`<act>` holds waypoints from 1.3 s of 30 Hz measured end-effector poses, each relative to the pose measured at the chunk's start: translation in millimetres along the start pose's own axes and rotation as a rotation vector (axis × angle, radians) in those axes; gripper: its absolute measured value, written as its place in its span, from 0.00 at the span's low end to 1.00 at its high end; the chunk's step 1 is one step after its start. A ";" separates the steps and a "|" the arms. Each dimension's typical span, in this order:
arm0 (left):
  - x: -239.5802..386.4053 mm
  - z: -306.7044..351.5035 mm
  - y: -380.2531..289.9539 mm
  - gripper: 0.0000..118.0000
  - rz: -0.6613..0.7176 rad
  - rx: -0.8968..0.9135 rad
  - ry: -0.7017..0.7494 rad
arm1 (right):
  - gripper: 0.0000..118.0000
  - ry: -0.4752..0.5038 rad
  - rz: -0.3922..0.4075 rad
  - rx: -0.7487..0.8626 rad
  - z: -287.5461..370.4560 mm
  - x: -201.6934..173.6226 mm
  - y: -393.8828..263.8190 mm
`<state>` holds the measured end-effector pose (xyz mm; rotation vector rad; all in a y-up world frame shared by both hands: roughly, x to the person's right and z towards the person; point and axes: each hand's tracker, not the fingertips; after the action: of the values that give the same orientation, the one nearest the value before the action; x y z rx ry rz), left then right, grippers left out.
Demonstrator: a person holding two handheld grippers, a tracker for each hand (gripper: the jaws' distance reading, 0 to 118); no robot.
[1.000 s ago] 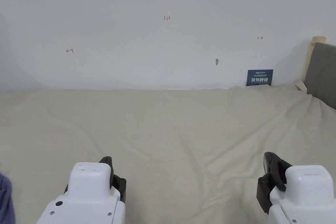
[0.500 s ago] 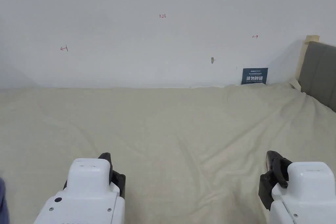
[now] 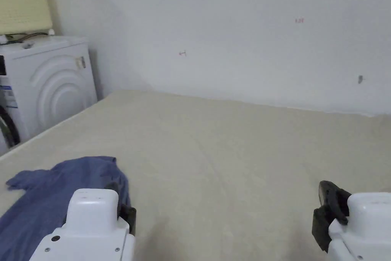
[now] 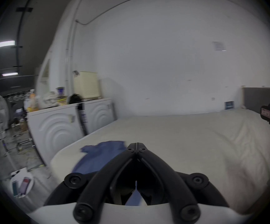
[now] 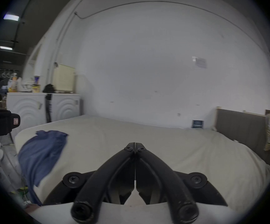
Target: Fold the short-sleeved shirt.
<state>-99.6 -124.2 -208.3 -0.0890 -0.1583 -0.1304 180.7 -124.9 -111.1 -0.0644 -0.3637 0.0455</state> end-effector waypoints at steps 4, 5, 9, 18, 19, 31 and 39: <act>-47.4 5.4 -7.2 0.00 0.005 -0.026 0.104 | 0.00 0.135 0.006 0.026 -12.3 -47.0 8.9; -54.1 5.7 -9.4 0.00 0.009 -0.032 0.119 | 0.00 0.158 0.008 0.029 -14.5 -56.9 10.5; -64.6 1.7 -15.7 0.00 0.023 -0.050 0.136 | 0.00 0.221 0.012 0.044 -23.1 -74.4 8.6; -89.0 -82.2 26.7 0.00 0.018 -0.142 -0.023 | 0.00 0.242 0.006 -0.044 -47.0 -65.8 -1.6; -98.5 -112.7 35.7 0.00 0.054 -0.246 -0.149 | 0.00 0.241 0.008 -0.053 -51.3 -62.4 -4.9; -80.0 -363.2 -54.2 0.97 0.029 -0.882 -0.296 | 0.00 0.153 0.043 -0.329 -97.2 -19.1 -55.6; -80.3 -409.7 -110.3 1.00 0.115 -1.161 -0.263 | 0.00 0.156 0.038 -0.416 -112.6 -7.5 -76.7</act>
<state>-131.3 -263.7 -615.7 -1.2742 -0.3232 -0.0814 216.4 -208.0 -213.3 -0.4840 -0.2114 0.0016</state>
